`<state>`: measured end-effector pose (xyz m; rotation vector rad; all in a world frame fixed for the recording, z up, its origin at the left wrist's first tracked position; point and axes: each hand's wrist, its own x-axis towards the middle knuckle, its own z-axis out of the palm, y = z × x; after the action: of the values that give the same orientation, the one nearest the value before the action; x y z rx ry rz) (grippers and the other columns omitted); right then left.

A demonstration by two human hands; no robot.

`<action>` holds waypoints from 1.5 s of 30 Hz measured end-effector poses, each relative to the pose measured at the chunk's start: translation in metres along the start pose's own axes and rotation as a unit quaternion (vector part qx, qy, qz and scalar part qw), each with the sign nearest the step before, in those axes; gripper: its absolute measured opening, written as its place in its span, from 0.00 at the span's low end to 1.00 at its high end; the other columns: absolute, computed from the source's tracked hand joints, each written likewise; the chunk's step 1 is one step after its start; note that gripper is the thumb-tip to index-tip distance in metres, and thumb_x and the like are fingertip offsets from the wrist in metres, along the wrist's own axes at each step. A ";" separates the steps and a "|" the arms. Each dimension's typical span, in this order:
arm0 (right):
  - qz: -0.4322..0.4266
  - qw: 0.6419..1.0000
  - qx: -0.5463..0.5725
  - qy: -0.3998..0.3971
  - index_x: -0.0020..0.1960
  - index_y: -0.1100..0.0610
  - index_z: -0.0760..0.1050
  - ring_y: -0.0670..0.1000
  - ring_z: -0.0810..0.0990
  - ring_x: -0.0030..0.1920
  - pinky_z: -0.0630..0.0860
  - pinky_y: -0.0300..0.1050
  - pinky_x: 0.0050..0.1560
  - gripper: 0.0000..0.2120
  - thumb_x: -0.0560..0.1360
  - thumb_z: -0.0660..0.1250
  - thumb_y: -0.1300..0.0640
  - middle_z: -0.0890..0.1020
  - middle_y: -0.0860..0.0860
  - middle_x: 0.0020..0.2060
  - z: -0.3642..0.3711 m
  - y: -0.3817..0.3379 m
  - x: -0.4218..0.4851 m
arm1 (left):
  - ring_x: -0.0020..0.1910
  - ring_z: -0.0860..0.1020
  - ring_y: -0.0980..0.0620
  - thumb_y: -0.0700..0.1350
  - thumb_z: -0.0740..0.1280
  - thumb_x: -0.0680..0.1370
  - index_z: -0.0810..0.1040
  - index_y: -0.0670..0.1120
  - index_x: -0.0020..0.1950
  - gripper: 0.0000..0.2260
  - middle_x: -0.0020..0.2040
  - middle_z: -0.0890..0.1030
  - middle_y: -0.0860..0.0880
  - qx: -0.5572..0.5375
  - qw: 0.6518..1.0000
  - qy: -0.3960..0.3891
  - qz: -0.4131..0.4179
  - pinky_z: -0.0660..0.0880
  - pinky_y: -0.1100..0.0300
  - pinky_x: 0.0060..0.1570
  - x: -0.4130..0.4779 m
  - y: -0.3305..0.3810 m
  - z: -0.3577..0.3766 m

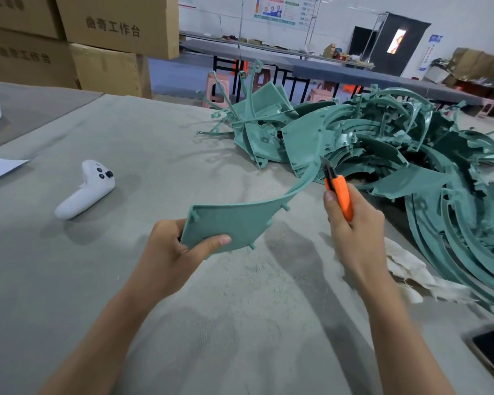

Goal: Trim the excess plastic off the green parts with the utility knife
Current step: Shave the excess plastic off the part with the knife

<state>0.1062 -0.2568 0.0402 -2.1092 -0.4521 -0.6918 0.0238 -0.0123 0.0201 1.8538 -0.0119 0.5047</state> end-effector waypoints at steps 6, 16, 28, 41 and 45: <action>-0.028 1.000 0.003 -0.007 0.39 0.49 0.67 0.45 0.67 0.25 0.62 0.38 0.26 0.13 0.82 0.61 0.53 0.67 0.44 0.24 0.012 -0.017 -0.009 | 0.31 0.75 0.51 0.58 0.73 0.63 0.82 0.51 0.33 0.11 0.36 0.82 0.40 0.016 0.999 0.033 0.004 0.76 0.45 0.32 0.000 -0.003 0.000; -0.024 0.999 0.037 -0.028 0.43 0.55 0.69 0.46 0.66 0.23 0.60 0.39 0.24 0.13 0.82 0.59 0.48 0.66 0.45 0.23 0.030 -0.041 -0.029 | 0.29 0.78 0.43 0.56 0.73 0.65 0.82 0.40 0.35 0.18 0.34 0.82 0.40 0.037 0.995 0.090 0.036 0.76 0.44 0.32 -0.001 -0.007 0.008; -0.019 0.999 0.035 -0.028 0.45 0.55 0.71 0.48 0.68 0.23 0.68 0.55 0.24 0.17 0.81 0.57 0.43 0.71 0.50 0.25 0.029 -0.048 -0.029 | 0.22 0.66 0.48 0.55 0.71 0.70 0.70 0.46 0.25 0.20 0.19 0.67 0.50 0.103 0.977 0.105 0.155 0.61 0.61 0.22 0.003 -0.016 0.007; -0.011 0.998 -0.055 -0.012 0.41 0.51 0.67 0.48 0.68 0.24 0.61 0.42 0.25 0.12 0.81 0.59 0.47 0.68 0.45 0.24 0.013 -0.029 -0.018 | 0.26 0.62 0.57 0.44 0.73 0.70 0.77 0.38 0.30 0.13 0.24 0.62 0.59 0.154 0.965 0.100 0.188 0.58 0.67 0.24 0.005 -0.009 0.005; -0.008 0.999 -0.037 -0.019 0.42 0.54 0.68 0.48 0.68 0.24 0.63 0.44 0.25 0.13 0.81 0.58 0.46 0.69 0.46 0.24 0.020 -0.033 -0.022 | 0.21 0.66 0.54 0.48 0.73 0.69 0.71 0.52 0.24 0.16 0.20 0.69 0.54 0.099 0.978 0.107 0.152 0.60 0.67 0.22 0.003 -0.011 0.006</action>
<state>0.0779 -0.2231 0.0368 -2.1950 -0.4705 -0.6869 0.0316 -0.0134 0.0092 1.9932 -0.1063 0.9461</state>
